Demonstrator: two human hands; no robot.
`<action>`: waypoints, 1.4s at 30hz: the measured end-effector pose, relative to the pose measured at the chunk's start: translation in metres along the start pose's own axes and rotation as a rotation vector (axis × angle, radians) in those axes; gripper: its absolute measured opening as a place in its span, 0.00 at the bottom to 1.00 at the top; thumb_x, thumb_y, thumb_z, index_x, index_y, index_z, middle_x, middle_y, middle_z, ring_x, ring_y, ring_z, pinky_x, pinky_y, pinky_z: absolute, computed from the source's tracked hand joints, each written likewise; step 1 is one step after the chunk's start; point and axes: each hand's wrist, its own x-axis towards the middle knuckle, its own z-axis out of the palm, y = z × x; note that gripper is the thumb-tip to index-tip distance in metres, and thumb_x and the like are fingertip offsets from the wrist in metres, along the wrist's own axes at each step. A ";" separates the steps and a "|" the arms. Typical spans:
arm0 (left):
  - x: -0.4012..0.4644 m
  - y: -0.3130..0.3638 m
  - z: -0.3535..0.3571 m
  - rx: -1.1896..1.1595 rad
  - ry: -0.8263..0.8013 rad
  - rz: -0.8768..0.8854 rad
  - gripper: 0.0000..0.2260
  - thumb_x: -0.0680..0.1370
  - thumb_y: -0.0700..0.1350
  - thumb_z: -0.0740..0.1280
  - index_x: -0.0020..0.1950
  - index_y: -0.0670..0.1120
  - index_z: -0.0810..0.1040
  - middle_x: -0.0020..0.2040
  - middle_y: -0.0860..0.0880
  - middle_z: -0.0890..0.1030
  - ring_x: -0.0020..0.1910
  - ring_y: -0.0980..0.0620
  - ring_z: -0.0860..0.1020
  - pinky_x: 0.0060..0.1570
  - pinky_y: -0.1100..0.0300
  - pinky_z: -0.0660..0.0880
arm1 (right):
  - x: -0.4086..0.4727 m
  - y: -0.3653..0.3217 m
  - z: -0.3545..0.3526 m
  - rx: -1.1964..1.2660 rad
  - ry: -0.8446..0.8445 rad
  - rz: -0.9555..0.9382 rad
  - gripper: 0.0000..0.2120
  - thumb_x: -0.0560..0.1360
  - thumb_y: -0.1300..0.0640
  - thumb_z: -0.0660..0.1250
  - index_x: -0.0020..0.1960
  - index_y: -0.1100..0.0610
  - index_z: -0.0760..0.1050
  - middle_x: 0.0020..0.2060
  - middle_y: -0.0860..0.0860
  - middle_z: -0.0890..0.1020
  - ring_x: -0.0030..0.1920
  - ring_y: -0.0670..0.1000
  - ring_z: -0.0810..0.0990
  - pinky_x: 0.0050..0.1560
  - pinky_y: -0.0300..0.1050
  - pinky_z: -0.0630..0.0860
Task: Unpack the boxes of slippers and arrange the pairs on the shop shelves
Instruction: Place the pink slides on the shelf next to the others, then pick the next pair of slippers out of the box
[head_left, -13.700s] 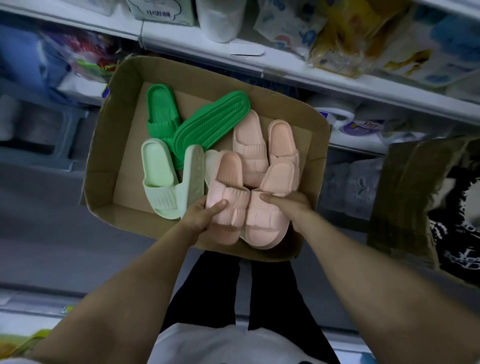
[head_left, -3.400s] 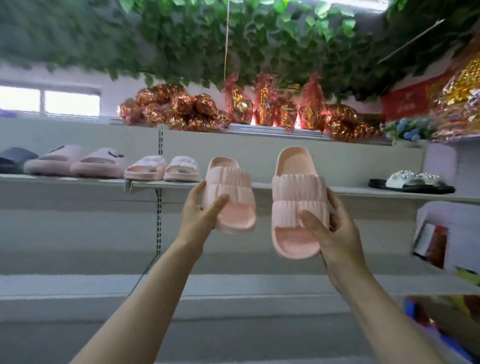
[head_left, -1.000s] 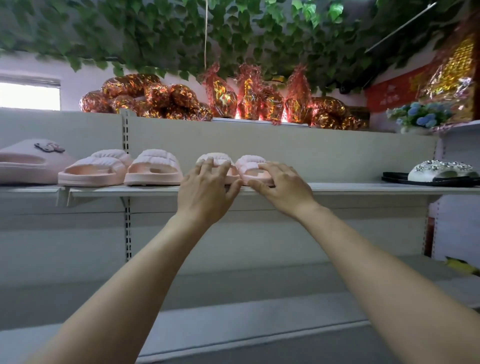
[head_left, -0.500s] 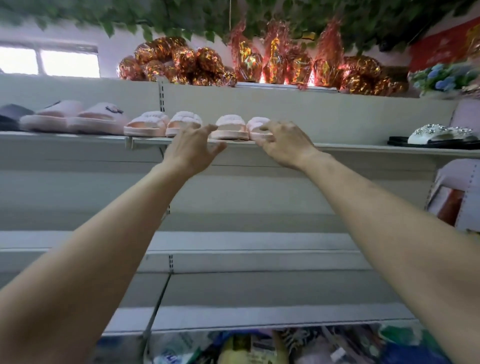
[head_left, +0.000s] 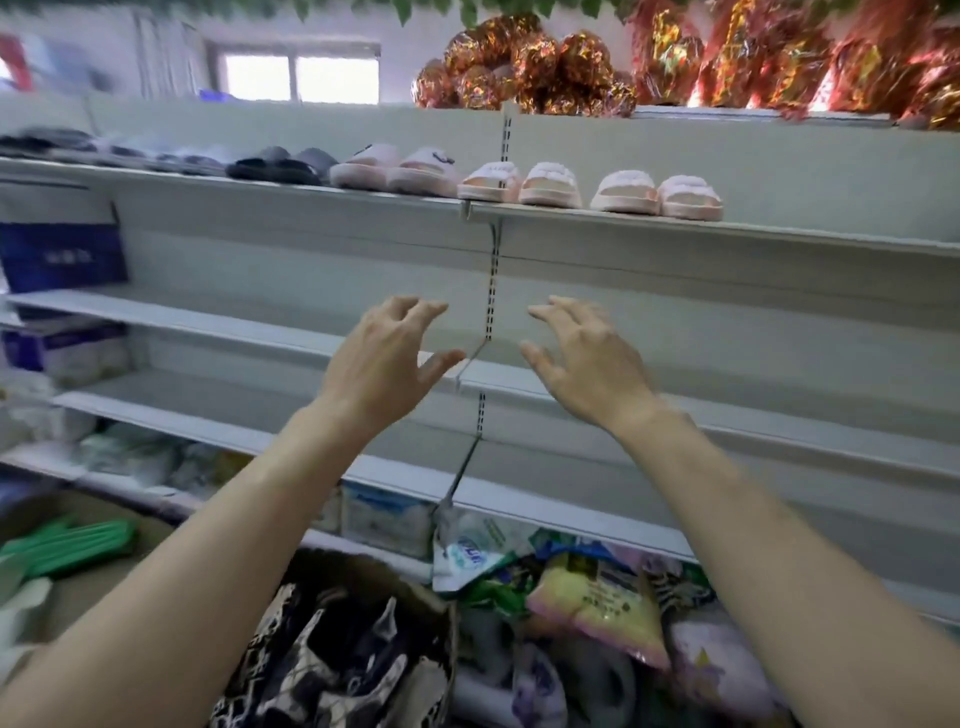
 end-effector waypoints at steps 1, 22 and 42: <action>-0.014 -0.017 -0.005 0.022 0.000 -0.022 0.27 0.79 0.57 0.67 0.75 0.48 0.70 0.71 0.41 0.72 0.70 0.42 0.71 0.66 0.47 0.70 | -0.003 -0.019 0.012 0.013 -0.017 -0.027 0.24 0.82 0.46 0.62 0.74 0.54 0.70 0.75 0.54 0.69 0.75 0.54 0.64 0.73 0.51 0.63; -0.113 -0.439 -0.133 0.249 -0.099 -0.300 0.26 0.80 0.58 0.64 0.75 0.48 0.69 0.73 0.42 0.70 0.71 0.42 0.69 0.68 0.46 0.70 | 0.112 -0.410 0.252 0.214 -0.179 -0.194 0.25 0.83 0.44 0.60 0.76 0.53 0.66 0.75 0.53 0.68 0.76 0.53 0.63 0.74 0.49 0.61; -0.211 -0.857 0.021 0.142 -0.538 -0.913 0.26 0.79 0.59 0.66 0.74 0.48 0.71 0.70 0.42 0.73 0.67 0.40 0.73 0.63 0.48 0.71 | 0.196 -0.584 0.712 0.349 -0.906 -0.209 0.25 0.82 0.45 0.62 0.75 0.55 0.68 0.73 0.54 0.70 0.73 0.56 0.66 0.70 0.49 0.64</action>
